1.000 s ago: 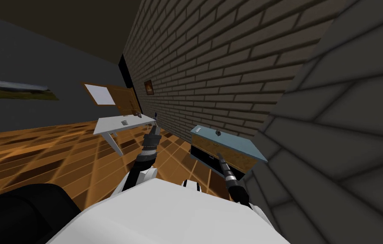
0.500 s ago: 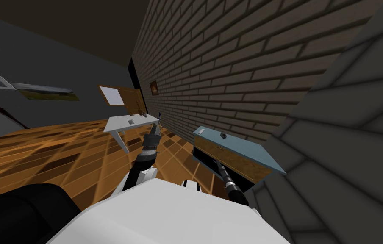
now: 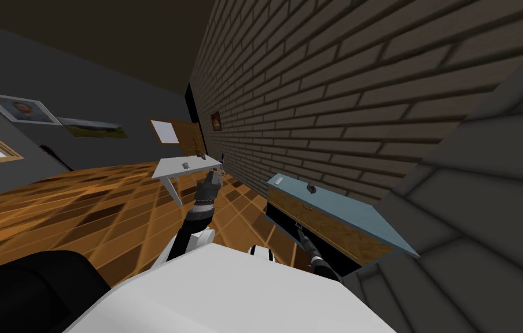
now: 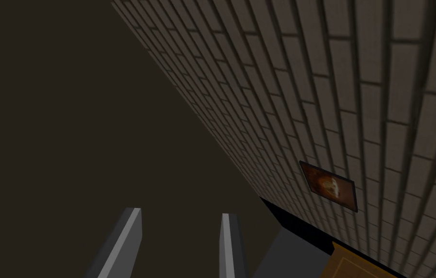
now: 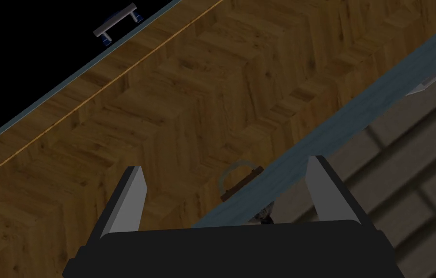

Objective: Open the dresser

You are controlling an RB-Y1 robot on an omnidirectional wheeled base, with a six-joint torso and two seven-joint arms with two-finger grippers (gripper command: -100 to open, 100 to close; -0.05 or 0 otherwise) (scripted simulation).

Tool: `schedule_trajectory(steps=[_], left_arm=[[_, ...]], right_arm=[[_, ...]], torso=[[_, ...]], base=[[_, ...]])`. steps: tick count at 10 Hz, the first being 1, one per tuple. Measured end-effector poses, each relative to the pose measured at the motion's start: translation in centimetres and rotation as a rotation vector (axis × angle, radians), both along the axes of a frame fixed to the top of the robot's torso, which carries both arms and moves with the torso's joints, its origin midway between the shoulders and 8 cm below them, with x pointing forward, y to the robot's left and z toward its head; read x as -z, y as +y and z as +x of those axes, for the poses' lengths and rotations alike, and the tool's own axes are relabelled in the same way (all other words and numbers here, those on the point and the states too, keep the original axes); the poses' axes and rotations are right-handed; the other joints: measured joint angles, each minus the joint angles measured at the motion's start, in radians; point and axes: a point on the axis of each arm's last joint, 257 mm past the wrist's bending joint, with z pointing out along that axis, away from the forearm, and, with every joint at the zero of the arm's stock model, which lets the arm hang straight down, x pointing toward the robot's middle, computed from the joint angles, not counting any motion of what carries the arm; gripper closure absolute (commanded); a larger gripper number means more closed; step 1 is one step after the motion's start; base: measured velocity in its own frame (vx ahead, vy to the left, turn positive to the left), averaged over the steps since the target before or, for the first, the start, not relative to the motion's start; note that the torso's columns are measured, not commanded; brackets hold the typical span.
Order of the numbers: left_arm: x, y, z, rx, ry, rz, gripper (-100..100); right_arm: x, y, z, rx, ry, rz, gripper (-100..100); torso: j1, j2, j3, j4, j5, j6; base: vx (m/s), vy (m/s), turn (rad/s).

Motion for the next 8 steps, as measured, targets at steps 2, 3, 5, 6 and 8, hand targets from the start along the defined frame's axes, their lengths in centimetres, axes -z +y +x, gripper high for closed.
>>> schedule_trajectory(steps=[2,3,5,6,8], left_arm=[[0.0,0.0,0.0,0.000,0.000,0.000,0],[0.0,0.0,0.0,0.000,0.000,0.000,0],[0.0,0.0,0.0,0.000,0.000,0.000,0],[0.0,0.0,0.0,0.000,0.000,0.000,0],[0.0,0.0,0.0,0.000,0.000,0.000,0]], right_arm=[[2.1,-0.4,-1.1,0.012,0.063,-0.056,-100],[3.2,-1.1,-1.6,0.017,0.100,-0.097,-100],[5.0,-2.3,-3.2,0.025,0.161,-0.156,-100],[6.1,-3.3,-3.5,0.031,0.195,-0.196,-100],[8.3,-4.7,-5.9,0.042,0.277,-0.279,-100]], torso=[[0.001,0.001,0.001,0.001,0.000,-0.001],[0.000,0.001,0.001,0.000,0.000,0.000],[0.001,0.001,0.001,0.001,0.000,-0.001],[0.000,0.001,0.000,0.000,0.000,0.000],[0.000,0.001,0.000,0.000,0.000,0.000]], base=[[0.063,0.006,0.139],[0.029,-0.003,-0.020],[0.051,0.010,0.127],[0.078,0.007,0.179],[0.076,0.003,0.096]])
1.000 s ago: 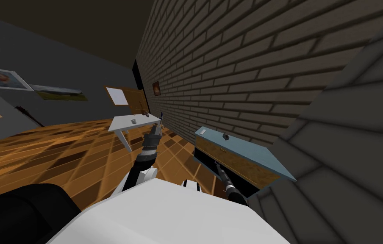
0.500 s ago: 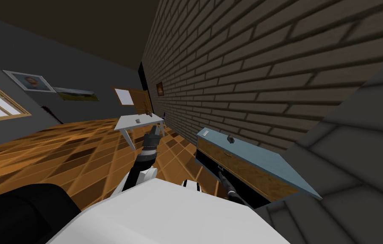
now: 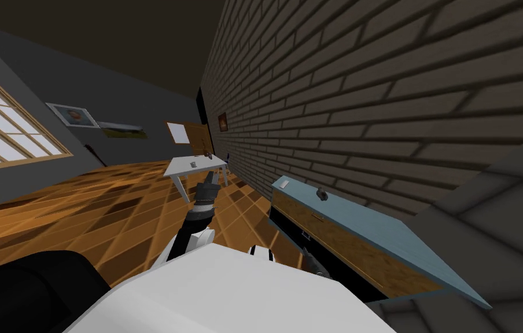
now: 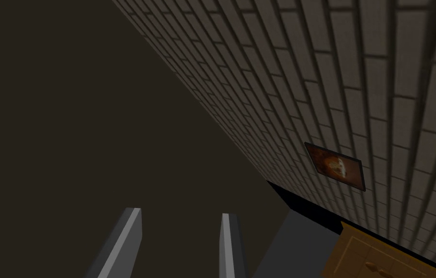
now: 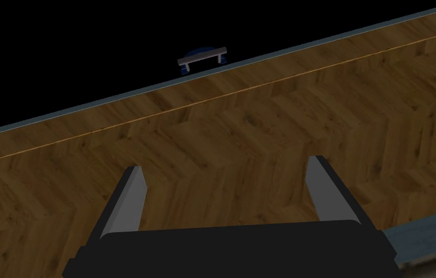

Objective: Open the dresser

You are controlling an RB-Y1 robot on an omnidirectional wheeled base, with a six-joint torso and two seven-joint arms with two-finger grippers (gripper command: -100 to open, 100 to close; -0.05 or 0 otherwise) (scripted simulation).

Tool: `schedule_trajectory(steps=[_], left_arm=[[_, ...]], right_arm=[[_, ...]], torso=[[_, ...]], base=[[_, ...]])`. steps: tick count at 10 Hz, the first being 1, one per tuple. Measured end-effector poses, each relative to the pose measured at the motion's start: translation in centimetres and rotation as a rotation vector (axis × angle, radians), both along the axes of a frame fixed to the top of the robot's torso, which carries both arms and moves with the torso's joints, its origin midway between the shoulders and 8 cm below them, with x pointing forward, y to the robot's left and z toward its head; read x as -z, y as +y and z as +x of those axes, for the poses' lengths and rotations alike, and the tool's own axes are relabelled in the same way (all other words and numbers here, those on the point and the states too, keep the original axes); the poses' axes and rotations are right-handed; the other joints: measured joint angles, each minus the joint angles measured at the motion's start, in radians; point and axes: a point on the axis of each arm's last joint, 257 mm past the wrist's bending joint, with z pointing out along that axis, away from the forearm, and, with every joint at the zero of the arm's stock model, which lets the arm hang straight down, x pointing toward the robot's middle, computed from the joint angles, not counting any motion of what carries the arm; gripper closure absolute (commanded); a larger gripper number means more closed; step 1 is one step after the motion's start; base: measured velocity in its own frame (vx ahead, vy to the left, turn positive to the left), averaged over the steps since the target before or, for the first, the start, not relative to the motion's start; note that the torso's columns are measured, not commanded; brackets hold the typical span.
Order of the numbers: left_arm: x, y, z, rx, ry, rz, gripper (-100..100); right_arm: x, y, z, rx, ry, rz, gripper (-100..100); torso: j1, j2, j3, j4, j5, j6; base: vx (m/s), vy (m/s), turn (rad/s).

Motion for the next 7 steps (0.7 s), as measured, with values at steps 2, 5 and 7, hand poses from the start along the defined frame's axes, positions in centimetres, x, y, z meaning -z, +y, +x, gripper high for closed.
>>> schedule_trajectory(steps=[2,5,7], left_arm=[[0.0,0.0,0.0,0.000,0.000,0.000,0],[0.0,0.0,0.0,0.000,0.000,0.000,0],[0.0,0.0,0.0,0.000,0.000,0.000,0]], right_arm=[[1.2,-1.9,-1.9,0.004,0.069,-0.091,-100],[2.5,-4.2,-4.1,0.010,0.148,-0.209,-100],[3.2,-5.4,-4.8,0.012,0.189,-0.275,-100]], torso=[[0.000,0.001,0.001,0.000,0.000,0.000],[0.000,0.001,0.001,0.000,0.000,0.000],[0.001,0.000,0.000,0.000,0.000,-0.001]], base=[[0.052,-0.002,0.051],[0.041,-0.003,0.072],[0.049,0.001,0.110]])
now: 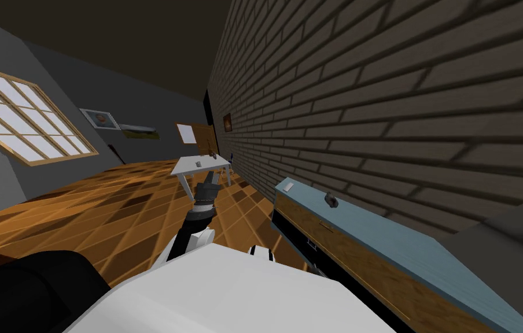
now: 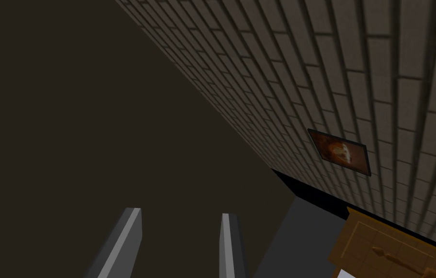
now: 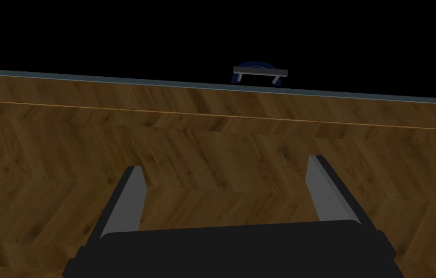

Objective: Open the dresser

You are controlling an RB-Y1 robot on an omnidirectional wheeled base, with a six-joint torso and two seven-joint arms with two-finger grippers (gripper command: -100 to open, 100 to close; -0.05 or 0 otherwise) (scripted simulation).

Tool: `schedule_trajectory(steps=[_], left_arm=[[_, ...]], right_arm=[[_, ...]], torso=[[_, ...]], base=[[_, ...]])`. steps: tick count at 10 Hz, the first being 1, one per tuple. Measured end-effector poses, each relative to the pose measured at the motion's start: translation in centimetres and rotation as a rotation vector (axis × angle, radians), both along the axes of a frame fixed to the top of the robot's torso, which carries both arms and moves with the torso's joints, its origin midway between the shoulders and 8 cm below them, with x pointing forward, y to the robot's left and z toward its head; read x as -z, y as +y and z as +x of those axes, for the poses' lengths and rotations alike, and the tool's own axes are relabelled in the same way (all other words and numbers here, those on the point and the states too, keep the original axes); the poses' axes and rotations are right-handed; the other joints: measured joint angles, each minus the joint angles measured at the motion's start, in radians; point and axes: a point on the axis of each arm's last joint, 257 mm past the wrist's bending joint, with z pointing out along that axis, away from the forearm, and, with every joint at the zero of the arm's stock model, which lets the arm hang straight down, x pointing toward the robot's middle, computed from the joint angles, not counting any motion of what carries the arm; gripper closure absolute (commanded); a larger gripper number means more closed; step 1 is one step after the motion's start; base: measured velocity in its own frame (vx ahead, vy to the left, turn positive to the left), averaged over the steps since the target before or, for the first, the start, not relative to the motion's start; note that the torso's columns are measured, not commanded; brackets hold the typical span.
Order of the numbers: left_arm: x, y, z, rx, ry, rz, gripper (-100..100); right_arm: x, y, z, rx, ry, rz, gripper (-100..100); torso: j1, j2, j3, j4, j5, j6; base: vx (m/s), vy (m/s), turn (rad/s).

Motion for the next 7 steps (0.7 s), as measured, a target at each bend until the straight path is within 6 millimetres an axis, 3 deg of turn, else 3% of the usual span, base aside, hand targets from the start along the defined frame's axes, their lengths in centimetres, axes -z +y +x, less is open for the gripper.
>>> schedule_trajectory(steps=[7], left_arm=[[0.0,0.0,0.0,0.000,0.000,0.000,0]], right_arm=[[0.8,-5.3,-4.7,-0.003,0.164,-0.294,-100]], torso=[[-0.001,0.000,0.000,0.000,0.000,0.000]], base=[[0.049,-0.006,0.077]])
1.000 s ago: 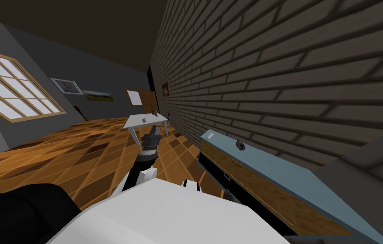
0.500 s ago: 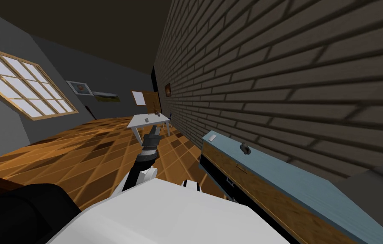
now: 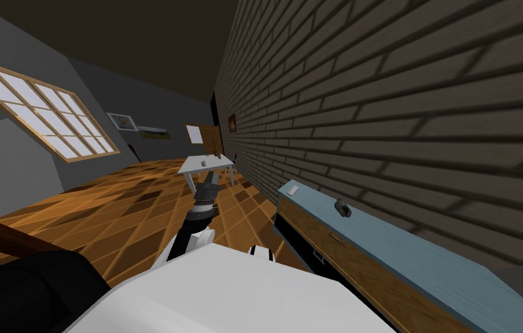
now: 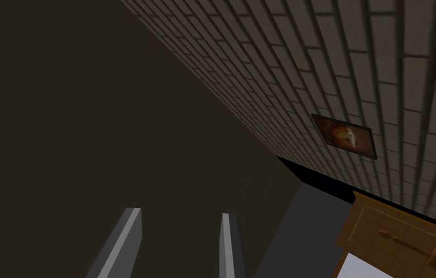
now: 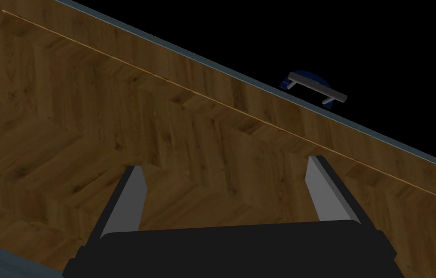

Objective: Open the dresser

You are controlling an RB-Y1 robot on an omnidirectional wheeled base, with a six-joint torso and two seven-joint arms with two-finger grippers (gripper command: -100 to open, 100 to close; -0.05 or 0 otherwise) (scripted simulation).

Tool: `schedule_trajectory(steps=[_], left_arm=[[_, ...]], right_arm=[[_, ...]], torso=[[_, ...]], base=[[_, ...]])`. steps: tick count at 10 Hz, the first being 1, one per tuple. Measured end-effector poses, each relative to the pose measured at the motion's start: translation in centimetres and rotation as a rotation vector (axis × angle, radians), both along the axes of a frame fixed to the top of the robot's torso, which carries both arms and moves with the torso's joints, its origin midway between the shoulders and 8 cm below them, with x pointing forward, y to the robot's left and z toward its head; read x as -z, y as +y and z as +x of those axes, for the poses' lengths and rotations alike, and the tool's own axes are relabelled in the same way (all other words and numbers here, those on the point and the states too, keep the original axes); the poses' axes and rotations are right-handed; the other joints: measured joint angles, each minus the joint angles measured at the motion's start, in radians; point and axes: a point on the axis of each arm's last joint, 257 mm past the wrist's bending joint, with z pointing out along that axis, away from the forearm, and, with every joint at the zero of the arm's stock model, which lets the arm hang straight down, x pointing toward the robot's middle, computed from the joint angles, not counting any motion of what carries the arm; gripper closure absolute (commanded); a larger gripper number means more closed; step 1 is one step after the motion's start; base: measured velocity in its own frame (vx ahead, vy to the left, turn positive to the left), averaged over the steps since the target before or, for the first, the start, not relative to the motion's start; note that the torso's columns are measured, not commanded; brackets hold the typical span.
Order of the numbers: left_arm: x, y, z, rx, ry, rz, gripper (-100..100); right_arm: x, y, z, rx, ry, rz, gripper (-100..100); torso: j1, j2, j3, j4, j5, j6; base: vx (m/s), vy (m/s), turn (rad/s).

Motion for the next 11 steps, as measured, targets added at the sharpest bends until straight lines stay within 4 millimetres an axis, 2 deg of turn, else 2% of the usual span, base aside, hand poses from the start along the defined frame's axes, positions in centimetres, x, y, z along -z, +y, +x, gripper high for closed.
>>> schedule_trajectory(steps=[6,11], left_arm=[[0.0,0.0,0.0,0.000,0.000,0.000,0],[0.0,0.0,0.0,0.000,0.000,0.000,0]], right_arm=[[-2.1,-3.7,-2.0,-0.023,0.076,-0.249,-100],[-4.6,-5.5,-2.4,-0.065,0.112,-0.467,-100]], torso=[[0.000,0.001,0.001,0.000,0.000,0.000],[0.000,0.001,0.001,0.000,0.000,0.000]], base=[[0.042,-0.006,0.062],[0.038,-0.010,0.044]])
